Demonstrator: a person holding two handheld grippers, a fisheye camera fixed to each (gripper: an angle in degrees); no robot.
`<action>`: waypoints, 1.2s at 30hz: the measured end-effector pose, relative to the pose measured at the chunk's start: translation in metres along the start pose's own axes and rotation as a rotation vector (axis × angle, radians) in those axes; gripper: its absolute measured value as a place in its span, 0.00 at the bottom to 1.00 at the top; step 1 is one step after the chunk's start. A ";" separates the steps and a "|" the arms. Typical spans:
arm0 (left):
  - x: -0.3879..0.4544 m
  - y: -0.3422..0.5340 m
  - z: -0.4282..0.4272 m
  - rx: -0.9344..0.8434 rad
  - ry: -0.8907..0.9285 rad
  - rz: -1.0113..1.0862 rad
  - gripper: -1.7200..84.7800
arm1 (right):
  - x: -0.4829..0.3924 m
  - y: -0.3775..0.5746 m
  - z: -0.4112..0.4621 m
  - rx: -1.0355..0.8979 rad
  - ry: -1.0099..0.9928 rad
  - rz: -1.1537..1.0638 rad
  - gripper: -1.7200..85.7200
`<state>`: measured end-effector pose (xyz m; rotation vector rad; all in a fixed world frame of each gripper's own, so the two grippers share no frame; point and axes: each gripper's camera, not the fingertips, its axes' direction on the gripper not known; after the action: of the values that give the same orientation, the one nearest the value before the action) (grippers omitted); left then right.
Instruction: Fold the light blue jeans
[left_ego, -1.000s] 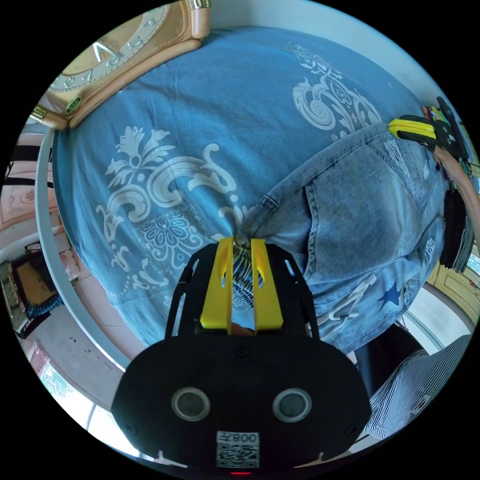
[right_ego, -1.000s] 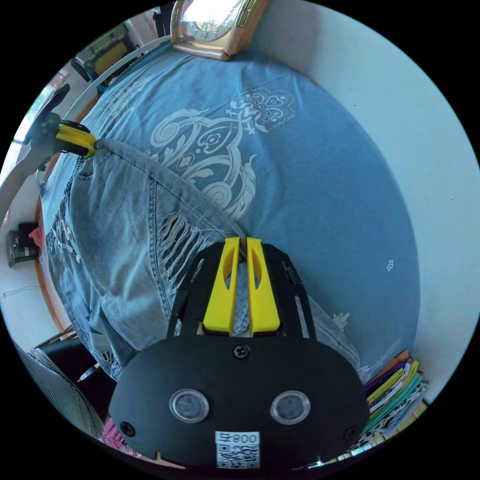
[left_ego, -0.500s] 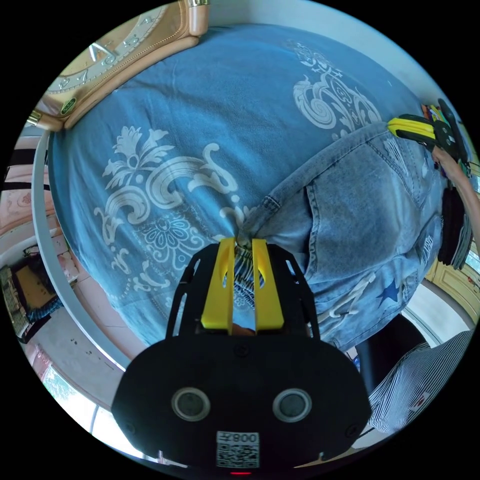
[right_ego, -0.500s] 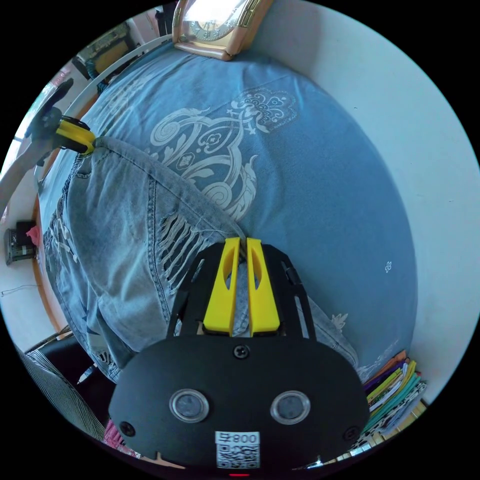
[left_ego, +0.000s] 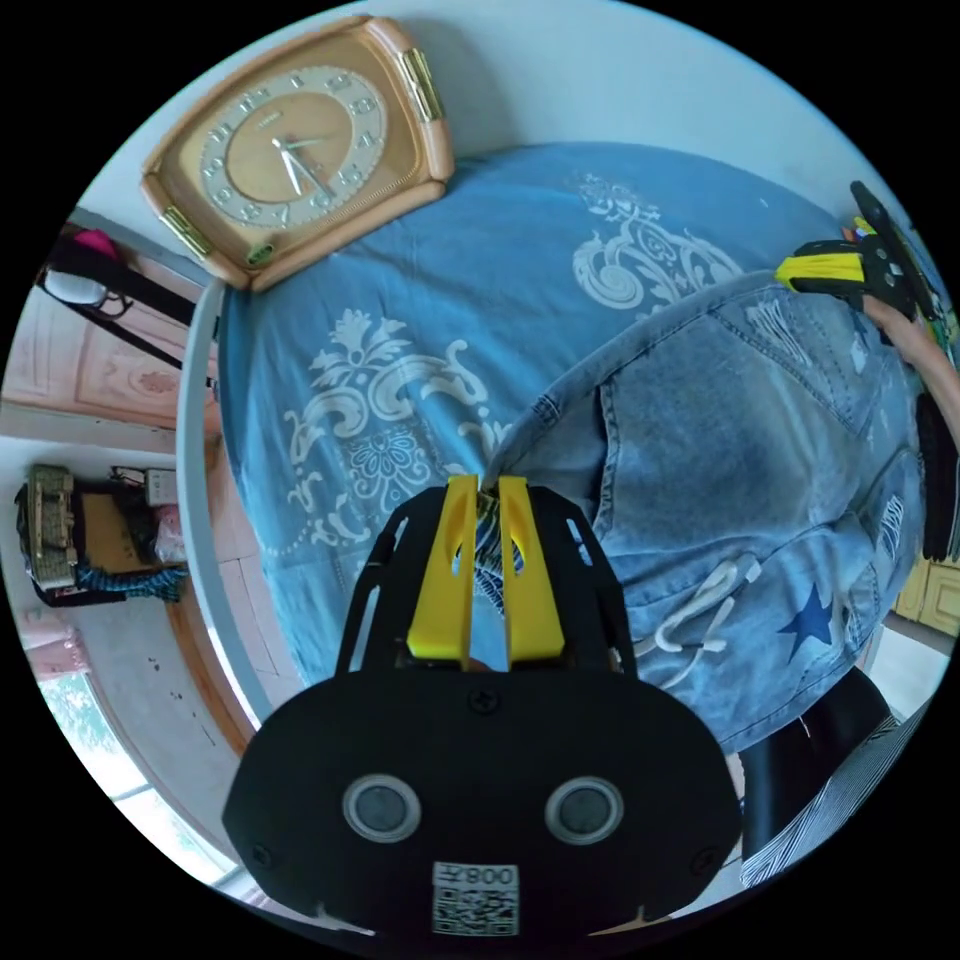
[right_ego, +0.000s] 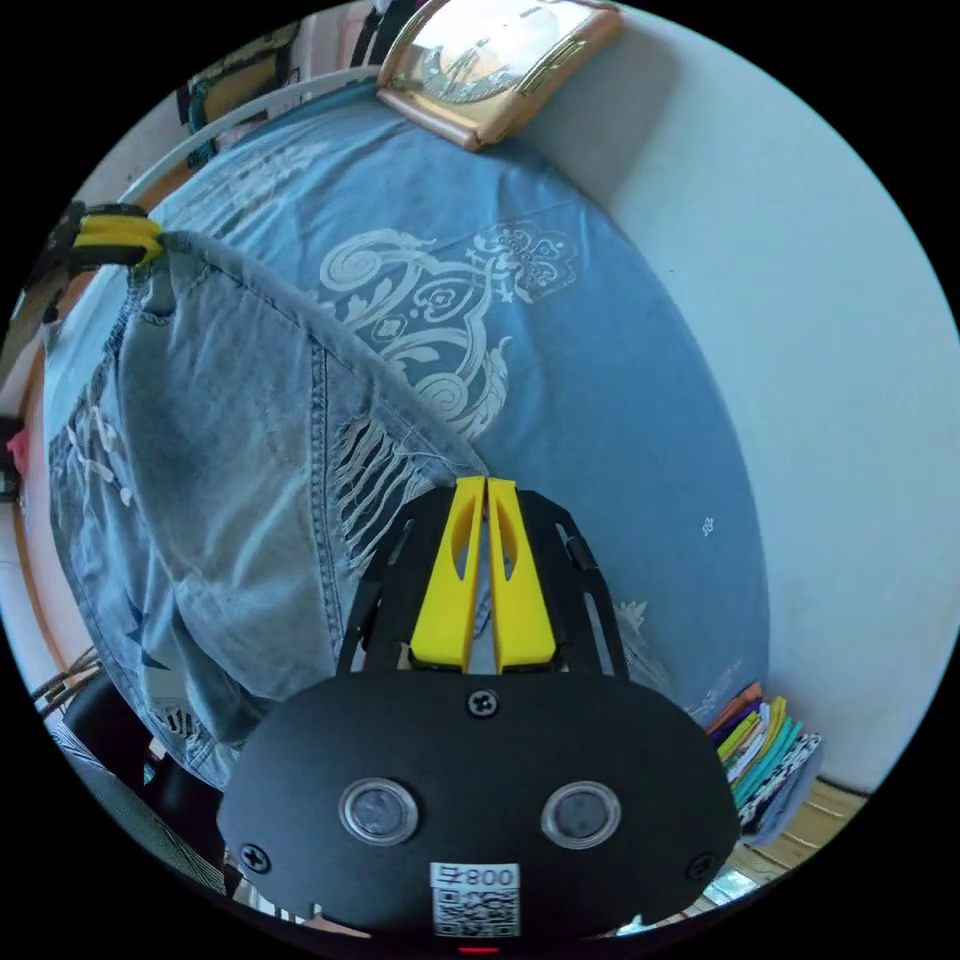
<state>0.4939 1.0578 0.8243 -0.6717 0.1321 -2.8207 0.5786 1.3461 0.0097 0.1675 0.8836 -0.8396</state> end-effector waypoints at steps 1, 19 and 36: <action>0.004 0.010 -0.021 0.038 -0.008 -0.009 0.04 | 0.001 0.013 -0.009 0.033 -0.025 0.023 0.02; 0.132 0.201 -0.281 0.256 -0.053 -0.002 0.03 | -0.127 0.280 -0.139 0.323 -0.046 0.046 0.02; 0.252 0.290 -0.347 0.092 -0.176 0.122 0.03 | -0.265 0.372 -0.095 0.162 -0.110 -0.019 0.04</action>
<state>0.1789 0.7256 0.5836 -0.8555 0.0113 -2.6197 0.6918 1.7941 0.0712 0.2520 0.7157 -0.9299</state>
